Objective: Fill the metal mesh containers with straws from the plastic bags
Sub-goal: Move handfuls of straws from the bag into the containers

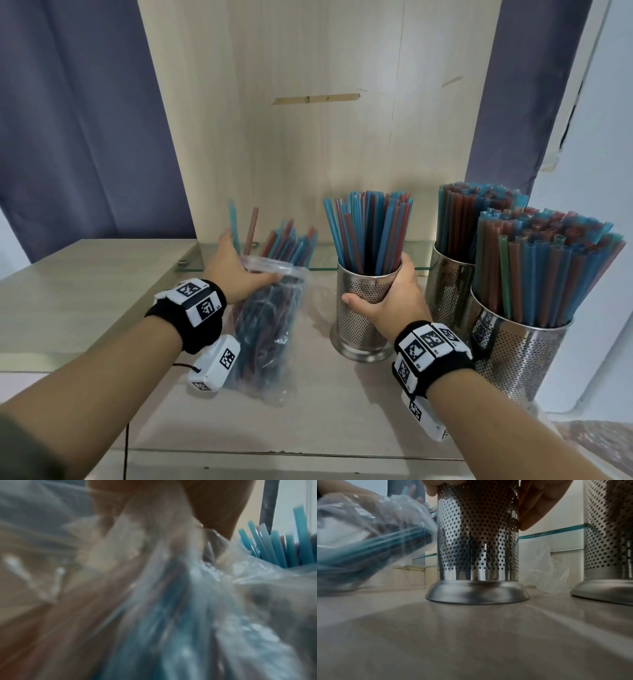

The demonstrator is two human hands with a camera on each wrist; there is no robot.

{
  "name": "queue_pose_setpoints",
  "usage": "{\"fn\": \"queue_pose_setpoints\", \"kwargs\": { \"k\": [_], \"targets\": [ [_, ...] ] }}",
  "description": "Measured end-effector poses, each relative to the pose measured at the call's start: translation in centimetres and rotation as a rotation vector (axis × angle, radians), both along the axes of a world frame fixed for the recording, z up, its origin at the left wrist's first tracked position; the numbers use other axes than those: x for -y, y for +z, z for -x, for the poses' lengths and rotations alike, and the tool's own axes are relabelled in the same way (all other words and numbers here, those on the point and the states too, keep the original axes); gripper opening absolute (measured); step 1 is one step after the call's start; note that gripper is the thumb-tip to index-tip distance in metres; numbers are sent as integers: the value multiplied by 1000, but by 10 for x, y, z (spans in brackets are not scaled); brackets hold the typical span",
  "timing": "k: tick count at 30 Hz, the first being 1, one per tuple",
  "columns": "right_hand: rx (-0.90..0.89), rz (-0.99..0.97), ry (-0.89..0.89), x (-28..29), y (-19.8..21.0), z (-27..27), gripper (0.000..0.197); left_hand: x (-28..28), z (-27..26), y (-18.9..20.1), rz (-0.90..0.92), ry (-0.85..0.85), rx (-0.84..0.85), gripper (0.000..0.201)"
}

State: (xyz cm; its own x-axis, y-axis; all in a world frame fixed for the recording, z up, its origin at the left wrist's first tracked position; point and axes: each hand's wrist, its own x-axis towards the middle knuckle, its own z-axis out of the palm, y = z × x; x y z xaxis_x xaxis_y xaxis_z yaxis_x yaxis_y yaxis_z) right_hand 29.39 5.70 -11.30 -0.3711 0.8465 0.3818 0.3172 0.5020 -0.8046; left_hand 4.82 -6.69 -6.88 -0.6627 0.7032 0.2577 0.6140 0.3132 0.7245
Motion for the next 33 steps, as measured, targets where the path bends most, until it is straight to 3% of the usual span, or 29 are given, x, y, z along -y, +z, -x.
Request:
{"fn": "queue_pose_setpoints", "kwargs": {
  "k": [2,4,7,15,21,24,26,28,31,33],
  "targets": [
    [-6,1,1,0,0,0,113,-1,3,7,-144,71,16,131],
    [-2,2,0,0,0,0,114,-3,5,13,-261,146,33,121],
    [-4,-2,-5,-1,-1,1,113,-8,2,19,-304,190,58,113],
    [15,-9,-23,-5,-5,3,116,-33,1,2,22,241,-51,122],
    [11,-11,-13,-6,-5,2,116,-41,-1,8,428,256,-150,117],
    [10,-20,-12,-7,-6,2,116,-47,13,18,493,163,-17,130],
    [9,-20,-12,-7,-6,2,117,-46,19,29,428,97,132,141],
    [7,-20,-7,-7,-5,2,118,-47,19,38,339,112,221,130],
    [0,-23,0,-7,-5,2,117,-52,20,41,349,131,93,116],
    [-5,-23,0,-7,-5,2,117,-56,19,36,317,94,49,80]
  ]
}}
